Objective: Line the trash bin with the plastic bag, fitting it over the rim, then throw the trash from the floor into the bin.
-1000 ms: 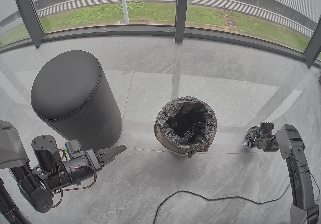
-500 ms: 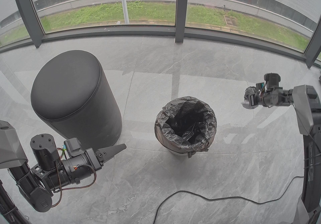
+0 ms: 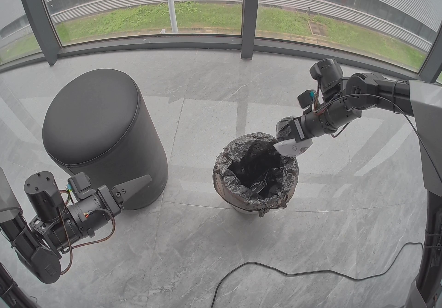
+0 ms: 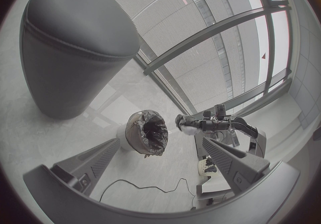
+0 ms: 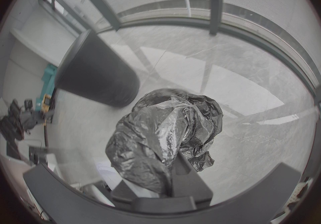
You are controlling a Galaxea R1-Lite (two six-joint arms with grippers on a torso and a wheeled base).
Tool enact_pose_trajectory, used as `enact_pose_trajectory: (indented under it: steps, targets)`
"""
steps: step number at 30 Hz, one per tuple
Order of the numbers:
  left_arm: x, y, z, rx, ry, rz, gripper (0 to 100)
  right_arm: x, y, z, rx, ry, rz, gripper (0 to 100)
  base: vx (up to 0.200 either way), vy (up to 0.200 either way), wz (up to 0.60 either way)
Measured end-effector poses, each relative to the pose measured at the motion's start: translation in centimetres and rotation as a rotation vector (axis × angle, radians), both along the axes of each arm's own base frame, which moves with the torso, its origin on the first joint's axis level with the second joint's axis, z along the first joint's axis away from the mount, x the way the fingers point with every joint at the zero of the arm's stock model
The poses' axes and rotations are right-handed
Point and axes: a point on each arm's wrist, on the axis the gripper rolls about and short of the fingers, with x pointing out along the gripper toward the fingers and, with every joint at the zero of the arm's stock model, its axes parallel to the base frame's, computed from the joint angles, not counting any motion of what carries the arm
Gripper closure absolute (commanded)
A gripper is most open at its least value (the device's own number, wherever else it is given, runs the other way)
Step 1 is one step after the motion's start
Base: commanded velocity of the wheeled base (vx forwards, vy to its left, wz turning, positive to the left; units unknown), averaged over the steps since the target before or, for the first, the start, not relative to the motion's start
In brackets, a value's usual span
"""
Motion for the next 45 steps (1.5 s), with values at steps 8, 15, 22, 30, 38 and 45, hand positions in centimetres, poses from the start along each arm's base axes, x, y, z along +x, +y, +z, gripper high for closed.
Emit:
enact_pose_trajectory:
  steps: [8,15,22,30,38,45]
  targets:
    - [-0.6,0.5,1.5,-0.010,-0.066,-0.041,0,-1.8,3.6,-1.0,-0.083,0.056,0.125,100,0.200,0.000,0.00]
    - [-0.6,0.5,2.0,-0.014,-0.092,-0.041,0,-1.4,4.9,-3.3,-0.132,0.083,0.190,100,0.029,0.000,0.00]
    - [-0.7,0.5,2.2,-0.014,-0.100,-0.041,0,-0.9,6.1,-6.6,-0.200,0.136,0.204,100,0.000,0.000,0.00]
    - [-1.1,0.5,2.2,-0.014,-0.097,-0.038,0,-1.0,7.2,-9.4,-0.244,0.212,0.225,100,0.000,0.000,0.00]
    - [-1.2,0.6,2.2,-0.015,-0.100,-0.032,0,0.0,7.8,-11.4,-0.262,0.176,0.223,0,0.000,0.000,0.00]
    - [-1.2,0.7,2.2,-0.014,-0.100,-0.029,0,0.5,7.6,-12.6,-0.289,0.169,0.253,0,0.000,0.000,0.00]
